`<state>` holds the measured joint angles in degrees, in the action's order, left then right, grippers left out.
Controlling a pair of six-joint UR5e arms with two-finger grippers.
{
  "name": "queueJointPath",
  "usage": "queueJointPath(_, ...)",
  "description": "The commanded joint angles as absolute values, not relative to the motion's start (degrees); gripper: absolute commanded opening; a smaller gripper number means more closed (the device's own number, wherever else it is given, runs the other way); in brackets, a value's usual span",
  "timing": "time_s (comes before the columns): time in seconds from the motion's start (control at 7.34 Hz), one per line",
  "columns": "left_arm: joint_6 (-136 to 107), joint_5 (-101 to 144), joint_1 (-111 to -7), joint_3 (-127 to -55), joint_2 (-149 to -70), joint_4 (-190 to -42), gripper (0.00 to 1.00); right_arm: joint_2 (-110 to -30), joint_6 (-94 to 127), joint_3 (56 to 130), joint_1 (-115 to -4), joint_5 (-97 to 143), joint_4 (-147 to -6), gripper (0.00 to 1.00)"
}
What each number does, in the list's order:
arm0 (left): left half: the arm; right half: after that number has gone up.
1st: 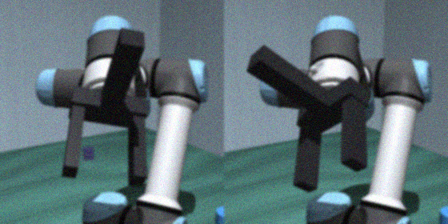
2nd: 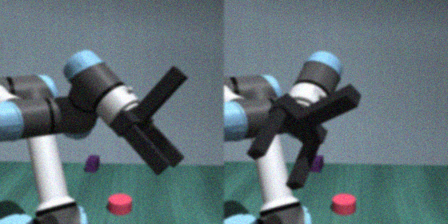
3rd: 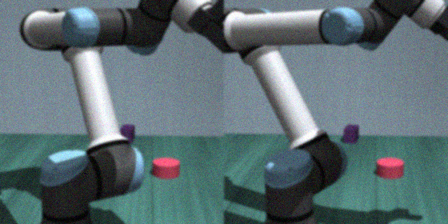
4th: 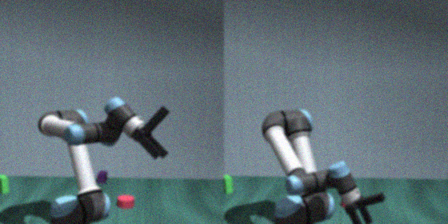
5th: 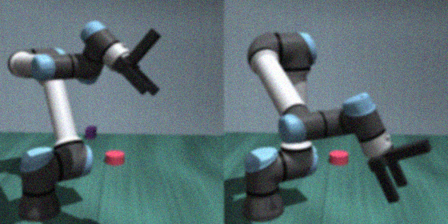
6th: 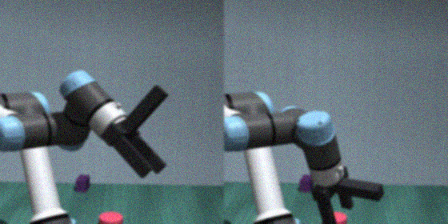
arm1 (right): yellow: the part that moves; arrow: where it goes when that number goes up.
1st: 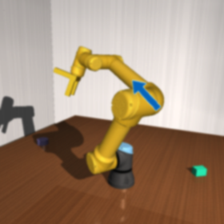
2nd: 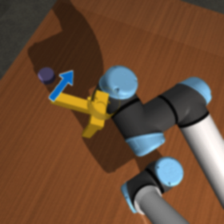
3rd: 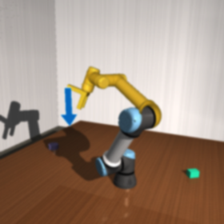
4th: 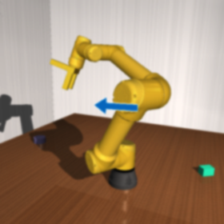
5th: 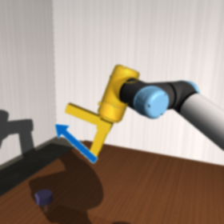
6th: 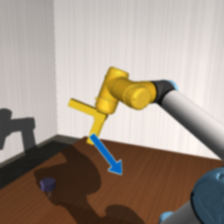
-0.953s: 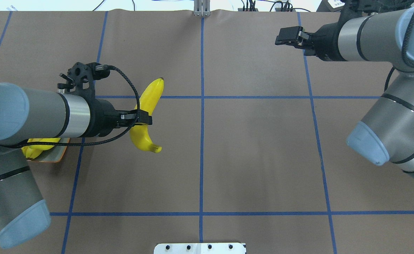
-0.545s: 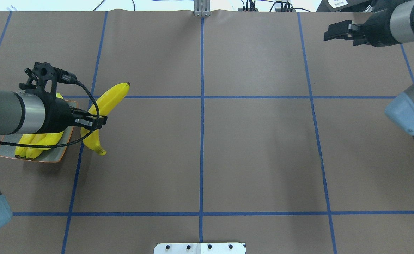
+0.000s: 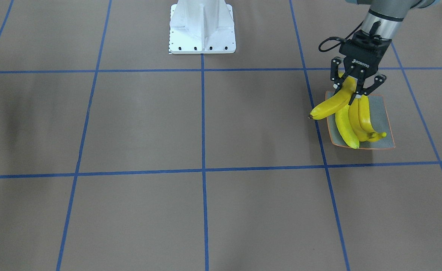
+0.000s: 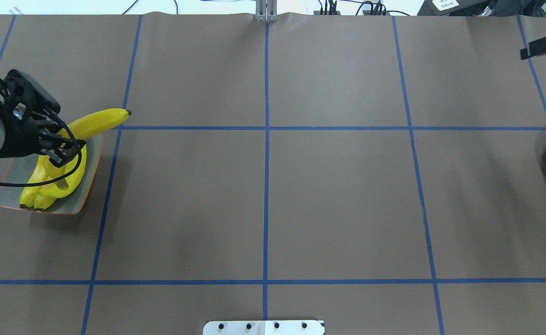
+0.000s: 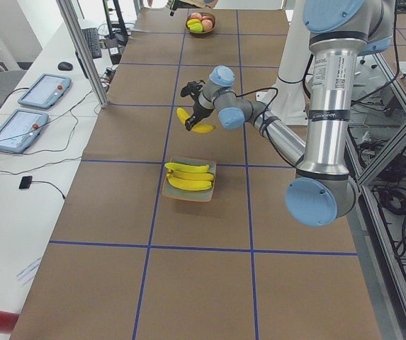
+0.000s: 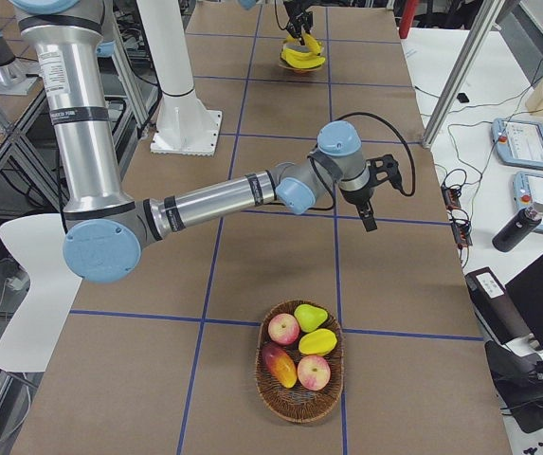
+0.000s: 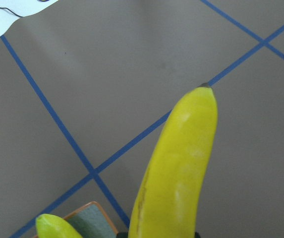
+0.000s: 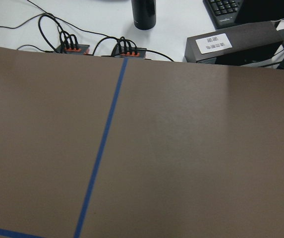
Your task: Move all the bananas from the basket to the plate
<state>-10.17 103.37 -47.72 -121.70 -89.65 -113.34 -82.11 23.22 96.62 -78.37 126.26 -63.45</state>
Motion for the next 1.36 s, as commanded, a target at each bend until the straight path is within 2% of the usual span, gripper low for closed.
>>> queueJointPath(0.0,5.3,103.4,-51.9,-117.5,-89.1,-113.6,0.0,-83.6,11.0,91.6,-83.2,128.3,-63.5,1.0)
queueJointPath(0.27,14.5,103.4,-53.7,-112.5,-88.9,-116.9,0.0,-84.5,5.5,89.1,-85.6,128.7,-63.5,1.0)
queueJointPath(0.54,14.2,103.4,-53.4,-102.6,-87.9,-130.8,0.0,-84.7,5.4,89.1,-85.7,128.6,-63.5,1.0)
queueJointPath(0.68,12.2,106.0,-53.5,-101.3,-87.9,-132.3,0.0,-84.7,5.4,89.0,-85.9,128.6,-63.5,1.0)
queueJointPath(0.82,8.9,118.7,-53.8,-101.6,-87.9,-132.1,0.0,-84.7,5.4,89.1,-86.1,128.6,-63.5,1.0)
queueJointPath(0.95,7.8,126.3,-58.1,-101.6,-88.0,-132.2,0.0,-84.6,5.4,89.1,-86.2,128.6,-63.5,1.0)
queueJointPath(1.23,7.9,126.9,-58.6,-101.7,-87.5,-132.5,0.0,-84.5,5.8,89.1,-86.2,128.6,-63.5,1.0)
